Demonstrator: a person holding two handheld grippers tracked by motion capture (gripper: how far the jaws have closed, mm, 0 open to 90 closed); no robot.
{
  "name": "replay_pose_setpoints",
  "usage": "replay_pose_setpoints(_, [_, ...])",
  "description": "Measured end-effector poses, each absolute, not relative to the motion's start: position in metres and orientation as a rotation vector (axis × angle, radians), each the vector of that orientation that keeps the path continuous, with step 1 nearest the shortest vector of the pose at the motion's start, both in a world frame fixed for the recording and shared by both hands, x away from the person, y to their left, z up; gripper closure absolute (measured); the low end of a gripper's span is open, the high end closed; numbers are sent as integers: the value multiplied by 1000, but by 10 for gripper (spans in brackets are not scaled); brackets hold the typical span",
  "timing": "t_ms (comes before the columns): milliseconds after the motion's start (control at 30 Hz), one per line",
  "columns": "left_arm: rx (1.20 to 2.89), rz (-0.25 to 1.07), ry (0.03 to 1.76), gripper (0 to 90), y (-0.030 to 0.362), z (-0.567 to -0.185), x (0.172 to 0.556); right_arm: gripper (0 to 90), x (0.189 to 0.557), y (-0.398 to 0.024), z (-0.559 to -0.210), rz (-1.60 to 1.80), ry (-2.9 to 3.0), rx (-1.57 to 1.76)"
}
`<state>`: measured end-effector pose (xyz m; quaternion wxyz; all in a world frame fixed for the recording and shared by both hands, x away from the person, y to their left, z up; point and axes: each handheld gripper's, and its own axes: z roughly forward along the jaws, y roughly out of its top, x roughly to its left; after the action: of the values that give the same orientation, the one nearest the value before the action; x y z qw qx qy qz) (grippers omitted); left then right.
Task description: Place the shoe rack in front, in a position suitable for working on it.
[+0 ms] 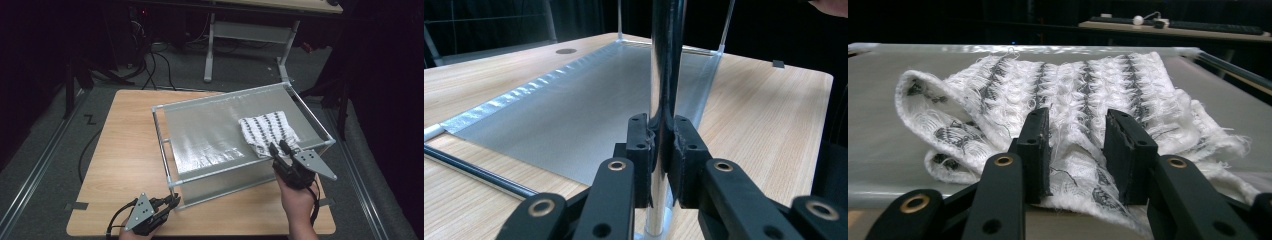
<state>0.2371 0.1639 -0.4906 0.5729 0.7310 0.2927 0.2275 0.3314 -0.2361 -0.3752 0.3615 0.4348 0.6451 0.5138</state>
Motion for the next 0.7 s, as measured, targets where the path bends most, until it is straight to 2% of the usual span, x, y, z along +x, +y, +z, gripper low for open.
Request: replay_pose_setpoints(700, [1718,535,685,806,164,-490,237,638,296,-145,-376,1488,1838,944])
